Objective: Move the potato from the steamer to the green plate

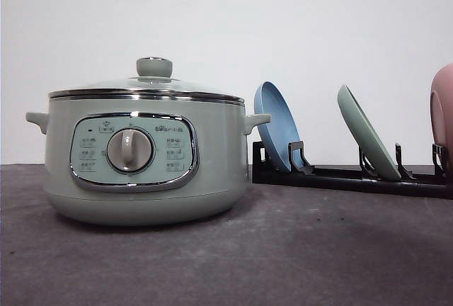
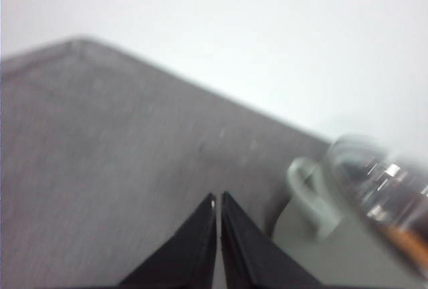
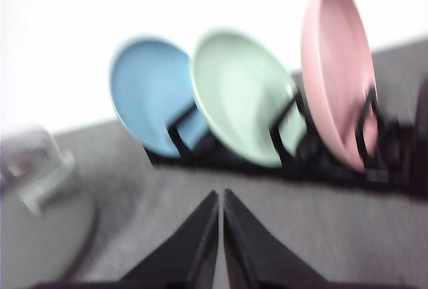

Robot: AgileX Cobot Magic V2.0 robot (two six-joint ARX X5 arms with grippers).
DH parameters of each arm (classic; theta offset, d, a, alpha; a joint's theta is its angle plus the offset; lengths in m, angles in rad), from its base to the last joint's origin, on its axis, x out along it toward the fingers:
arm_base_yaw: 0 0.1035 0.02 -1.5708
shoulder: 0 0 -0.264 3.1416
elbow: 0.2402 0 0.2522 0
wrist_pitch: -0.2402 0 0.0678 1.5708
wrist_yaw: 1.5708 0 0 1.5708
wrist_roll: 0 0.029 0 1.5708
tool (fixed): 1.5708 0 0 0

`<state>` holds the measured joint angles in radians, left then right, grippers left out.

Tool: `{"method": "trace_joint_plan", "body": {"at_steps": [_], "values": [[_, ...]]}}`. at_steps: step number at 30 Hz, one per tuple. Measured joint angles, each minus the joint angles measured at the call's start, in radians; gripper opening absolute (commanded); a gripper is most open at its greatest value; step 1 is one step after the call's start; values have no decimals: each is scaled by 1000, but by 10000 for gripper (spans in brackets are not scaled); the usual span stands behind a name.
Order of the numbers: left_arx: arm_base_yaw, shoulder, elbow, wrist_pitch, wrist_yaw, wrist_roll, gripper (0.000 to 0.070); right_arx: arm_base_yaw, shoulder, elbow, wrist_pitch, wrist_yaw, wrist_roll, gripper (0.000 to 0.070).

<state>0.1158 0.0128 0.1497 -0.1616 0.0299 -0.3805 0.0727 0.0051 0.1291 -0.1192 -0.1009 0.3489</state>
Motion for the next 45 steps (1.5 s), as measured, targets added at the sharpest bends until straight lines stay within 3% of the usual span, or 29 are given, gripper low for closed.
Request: {"method": "trace_joint_plan", "body": {"at_steps": [8, 16, 20, 33, 39, 45], "values": [[0, 116, 215, -102, 41, 7, 3, 0, 31, 174, -54, 0, 0, 0], [0, 290, 455, -223, 152, 97, 3, 0, 183, 367, -172, -2, -34, 0], [0, 384, 568, -321, 221, 155, 3, 0, 294, 494, -262, -14, -81, 0], [-71, 598, 807, -552, 430, 283, 3, 0, 676, 885, -655, -189, -290, 0], [-140, 689, 892, -683, 471, 351, 3, 6, 754, 944, -778, -227, -369, 0], [-188, 710, 907, -715, 472, 381, 3, 26, 761, 945, -820, -237, -400, 0]]}}
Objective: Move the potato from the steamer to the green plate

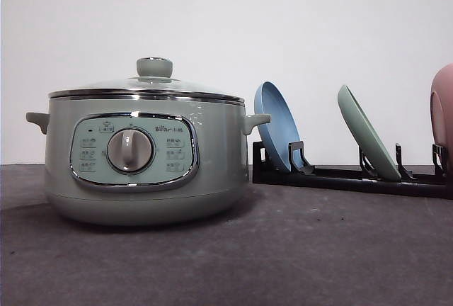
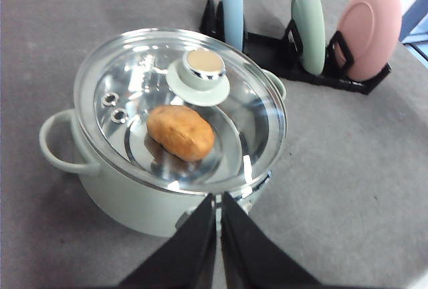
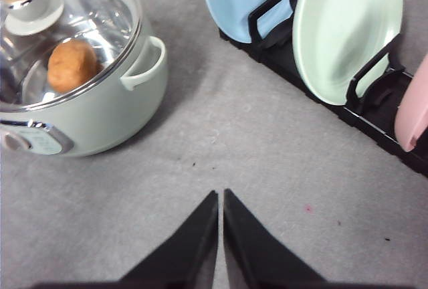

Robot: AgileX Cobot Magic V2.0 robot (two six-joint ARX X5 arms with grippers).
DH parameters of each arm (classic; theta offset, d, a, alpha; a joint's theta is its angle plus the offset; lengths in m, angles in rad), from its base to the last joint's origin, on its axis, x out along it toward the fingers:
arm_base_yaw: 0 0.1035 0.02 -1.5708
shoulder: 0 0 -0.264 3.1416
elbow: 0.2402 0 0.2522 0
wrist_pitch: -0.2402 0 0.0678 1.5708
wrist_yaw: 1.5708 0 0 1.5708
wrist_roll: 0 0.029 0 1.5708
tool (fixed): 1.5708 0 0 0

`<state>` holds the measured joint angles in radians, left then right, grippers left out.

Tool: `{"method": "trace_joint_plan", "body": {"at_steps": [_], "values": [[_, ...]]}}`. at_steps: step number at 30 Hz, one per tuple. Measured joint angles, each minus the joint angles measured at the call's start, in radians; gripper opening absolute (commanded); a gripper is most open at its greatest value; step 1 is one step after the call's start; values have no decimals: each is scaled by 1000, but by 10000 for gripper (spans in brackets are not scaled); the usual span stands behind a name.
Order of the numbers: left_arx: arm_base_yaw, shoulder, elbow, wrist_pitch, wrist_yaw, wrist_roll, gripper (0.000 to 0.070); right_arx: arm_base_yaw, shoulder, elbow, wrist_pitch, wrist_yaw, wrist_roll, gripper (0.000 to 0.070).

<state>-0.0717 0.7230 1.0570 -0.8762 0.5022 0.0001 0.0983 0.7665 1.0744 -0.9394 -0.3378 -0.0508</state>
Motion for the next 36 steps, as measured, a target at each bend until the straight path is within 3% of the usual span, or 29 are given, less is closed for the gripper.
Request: {"method": "trace_joint_plan", "body": {"at_steps": [4, 5, 7, 10, 11, 13, 25, 36], "values": [[-2, -3, 1, -7, 0, 6, 17, 0, 0, 0, 0, 0, -5, 10], [-2, -3, 1, -7, 0, 6, 49, 0, 0, 0, 0, 0, -5, 57], [-2, -3, 1, -7, 0, 7, 176, 0, 0, 0, 0, 0, -5, 238], [-2, -3, 1, -8, 0, 6, 511, 0, 0, 0, 0, 0, -5, 512], [-2, -3, 1, -7, 0, 6, 593, 0, 0, 0, 0, 0, -5, 533], [-2, -3, 1, -7, 0, 7, 675, 0, 0, 0, 0, 0, -5, 542], [-2, -3, 1, -7, 0, 9, 673, 0, 0, 0, 2, 0, -1, 541], [-2, -3, 1, -7, 0, 9, 673, 0, 74, 51, 107, 0, 88, 541]]}}
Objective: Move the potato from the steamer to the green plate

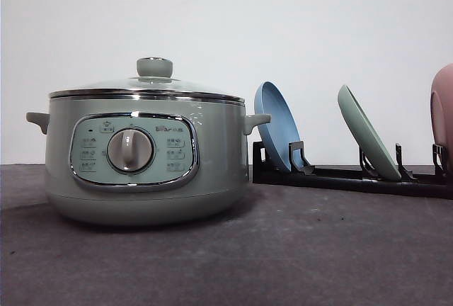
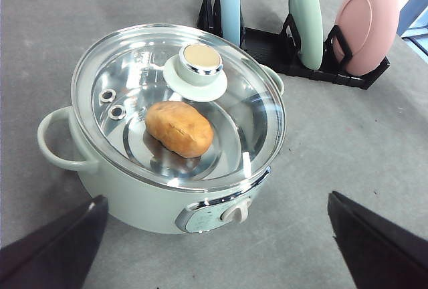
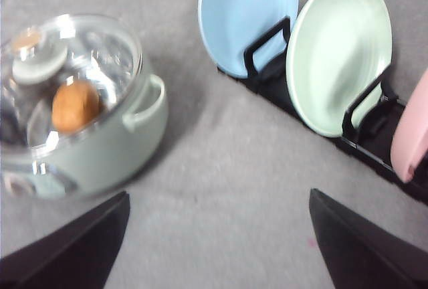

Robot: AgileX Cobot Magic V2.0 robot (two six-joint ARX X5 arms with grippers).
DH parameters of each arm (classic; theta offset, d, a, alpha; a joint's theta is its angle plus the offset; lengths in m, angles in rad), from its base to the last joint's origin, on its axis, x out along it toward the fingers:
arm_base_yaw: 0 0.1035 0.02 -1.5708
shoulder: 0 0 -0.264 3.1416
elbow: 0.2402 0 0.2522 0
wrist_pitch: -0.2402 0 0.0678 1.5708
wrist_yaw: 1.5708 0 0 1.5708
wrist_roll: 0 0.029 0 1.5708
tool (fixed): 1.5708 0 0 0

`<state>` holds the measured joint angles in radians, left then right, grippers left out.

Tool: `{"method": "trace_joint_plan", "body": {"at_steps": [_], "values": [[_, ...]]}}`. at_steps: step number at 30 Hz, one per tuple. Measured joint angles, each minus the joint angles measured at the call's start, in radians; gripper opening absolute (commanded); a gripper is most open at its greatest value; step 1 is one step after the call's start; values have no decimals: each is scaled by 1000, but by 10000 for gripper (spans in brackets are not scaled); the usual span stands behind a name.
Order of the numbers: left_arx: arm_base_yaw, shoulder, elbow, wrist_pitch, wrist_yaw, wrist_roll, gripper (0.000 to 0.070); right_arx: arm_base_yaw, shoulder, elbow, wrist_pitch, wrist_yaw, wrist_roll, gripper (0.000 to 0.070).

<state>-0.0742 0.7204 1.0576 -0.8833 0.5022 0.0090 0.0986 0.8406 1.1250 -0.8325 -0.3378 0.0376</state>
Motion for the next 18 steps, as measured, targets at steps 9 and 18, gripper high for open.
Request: {"method": "trace_joint_plan", "body": {"at_steps": [9, 18], "values": [[0, 0, 0, 0, 0, 0, 673, 0, 272, 222, 23, 0, 22, 541], [0, 0, 0, 0, 0, 0, 673, 0, 590, 454, 51, 2, 23, 540]]}}
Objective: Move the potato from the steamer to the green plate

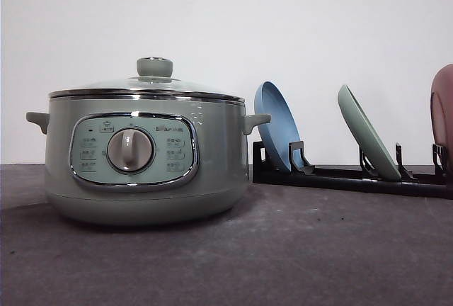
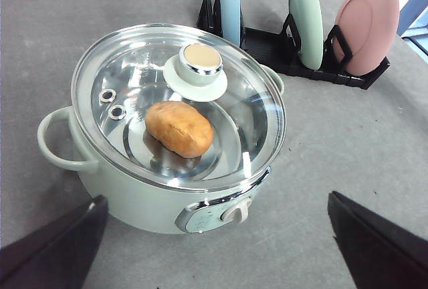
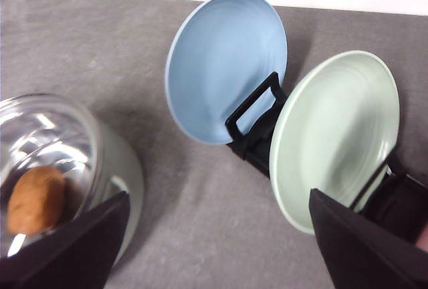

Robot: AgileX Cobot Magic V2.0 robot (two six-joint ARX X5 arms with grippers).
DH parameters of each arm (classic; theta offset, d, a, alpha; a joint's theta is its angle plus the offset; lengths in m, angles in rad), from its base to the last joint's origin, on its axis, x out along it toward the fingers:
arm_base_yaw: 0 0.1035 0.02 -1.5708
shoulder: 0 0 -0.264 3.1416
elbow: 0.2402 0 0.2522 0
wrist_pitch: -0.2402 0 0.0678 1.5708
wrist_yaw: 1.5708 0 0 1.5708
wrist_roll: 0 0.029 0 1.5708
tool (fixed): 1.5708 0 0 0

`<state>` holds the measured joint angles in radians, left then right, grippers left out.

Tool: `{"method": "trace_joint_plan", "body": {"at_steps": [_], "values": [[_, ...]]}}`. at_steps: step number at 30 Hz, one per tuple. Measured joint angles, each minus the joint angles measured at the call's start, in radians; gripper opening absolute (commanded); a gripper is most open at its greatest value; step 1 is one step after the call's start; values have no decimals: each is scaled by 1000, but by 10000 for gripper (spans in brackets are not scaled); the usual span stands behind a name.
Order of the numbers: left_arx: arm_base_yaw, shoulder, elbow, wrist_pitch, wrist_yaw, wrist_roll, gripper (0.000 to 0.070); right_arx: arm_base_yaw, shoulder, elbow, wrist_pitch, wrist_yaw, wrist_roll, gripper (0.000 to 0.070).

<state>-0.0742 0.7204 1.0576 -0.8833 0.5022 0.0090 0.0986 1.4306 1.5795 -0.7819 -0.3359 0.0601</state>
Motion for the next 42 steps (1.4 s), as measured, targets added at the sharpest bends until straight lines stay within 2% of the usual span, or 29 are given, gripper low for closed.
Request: {"method": "trace_joint_plan", "body": {"at_steps": [6, 12, 23, 25, 28, 32, 34, 39, 40, 42], "values": [[0, 0, 0, 0, 0, 0, 673, 0, 154, 71, 53, 3, 1, 540], [0, 0, 0, 0, 0, 0, 673, 0, 264, 75, 115, 47, 8, 539], [0, 0, 0, 0, 0, 0, 673, 0, 410, 75, 173, 50, 9, 517], [0, 0, 0, 0, 0, 0, 673, 0, 428, 75, 173, 51, 8, 483], [0, 0, 0, 0, 0, 0, 673, 0, 443, 75, 173, 52, 9, 377], [0, 0, 0, 0, 0, 0, 673, 0, 445, 75, 184, 52, 9, 281], [0, 0, 0, 0, 0, 0, 673, 0, 445, 75, 185, 52, 8, 250], [0, 0, 0, 0, 0, 0, 673, 0, 445, 75, 175, 51, 9, 239], [0, 0, 0, 0, 0, 0, 673, 0, 445, 75, 173, 50, 9, 222], [0, 0, 0, 0, 0, 0, 673, 0, 445, 75, 173, 50, 9, 135]]}}
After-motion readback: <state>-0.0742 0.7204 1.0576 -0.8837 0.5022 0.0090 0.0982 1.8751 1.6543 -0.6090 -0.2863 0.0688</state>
